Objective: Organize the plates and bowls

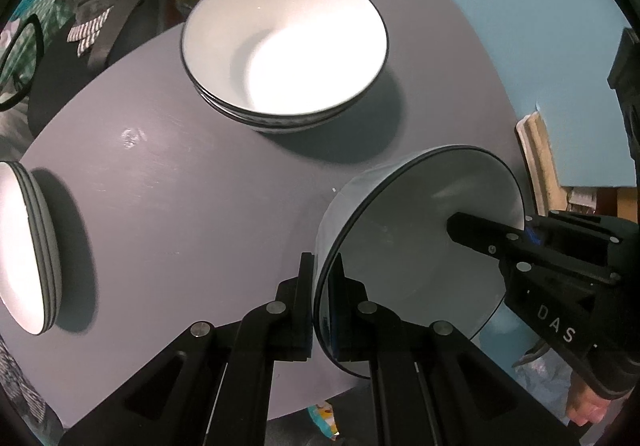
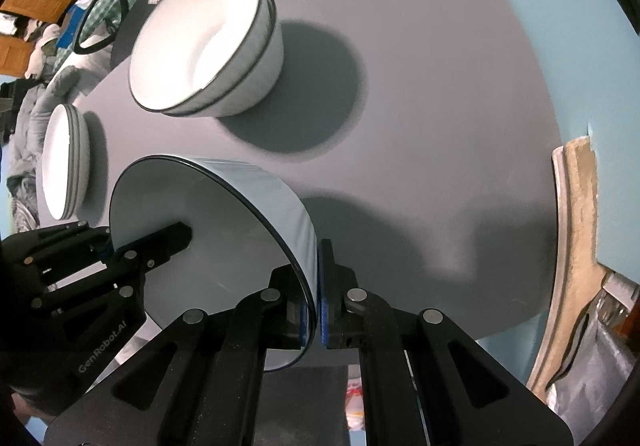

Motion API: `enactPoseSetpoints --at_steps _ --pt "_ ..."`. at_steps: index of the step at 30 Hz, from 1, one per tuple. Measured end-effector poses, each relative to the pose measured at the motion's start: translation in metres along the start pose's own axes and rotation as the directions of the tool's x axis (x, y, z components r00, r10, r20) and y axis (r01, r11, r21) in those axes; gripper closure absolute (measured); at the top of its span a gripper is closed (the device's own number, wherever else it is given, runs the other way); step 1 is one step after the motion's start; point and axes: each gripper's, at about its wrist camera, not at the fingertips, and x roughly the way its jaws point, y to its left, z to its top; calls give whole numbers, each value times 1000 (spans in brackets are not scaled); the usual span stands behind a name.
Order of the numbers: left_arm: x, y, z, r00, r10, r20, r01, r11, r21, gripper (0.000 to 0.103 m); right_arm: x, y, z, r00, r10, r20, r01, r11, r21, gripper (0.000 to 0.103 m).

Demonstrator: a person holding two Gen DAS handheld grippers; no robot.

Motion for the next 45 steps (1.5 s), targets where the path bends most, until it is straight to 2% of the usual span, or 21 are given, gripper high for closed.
enactPoseSetpoints --at_steps 5,16,27,36,45 --pt "-10 4 -2 1000 -7 20 8 1000 -19 98 1 1 -11 1000 -4 15 4 1000 -13 98" --pt "-42 17 14 996 -5 88 9 999 -39 98 -14 14 2 998 0 57 2 999 -38 98" --pt "-59 30 42 992 -4 126 13 998 -68 98 -28 24 26 996 -15 88 21 998 -65 98" --pt "-67 47 74 988 15 154 2 994 -105 98 -32 36 59 994 -28 109 38 995 -97 98" --pt "-55 59 94 990 53 127 -38 992 -117 97 -21 44 88 996 -35 80 45 991 -122 98"
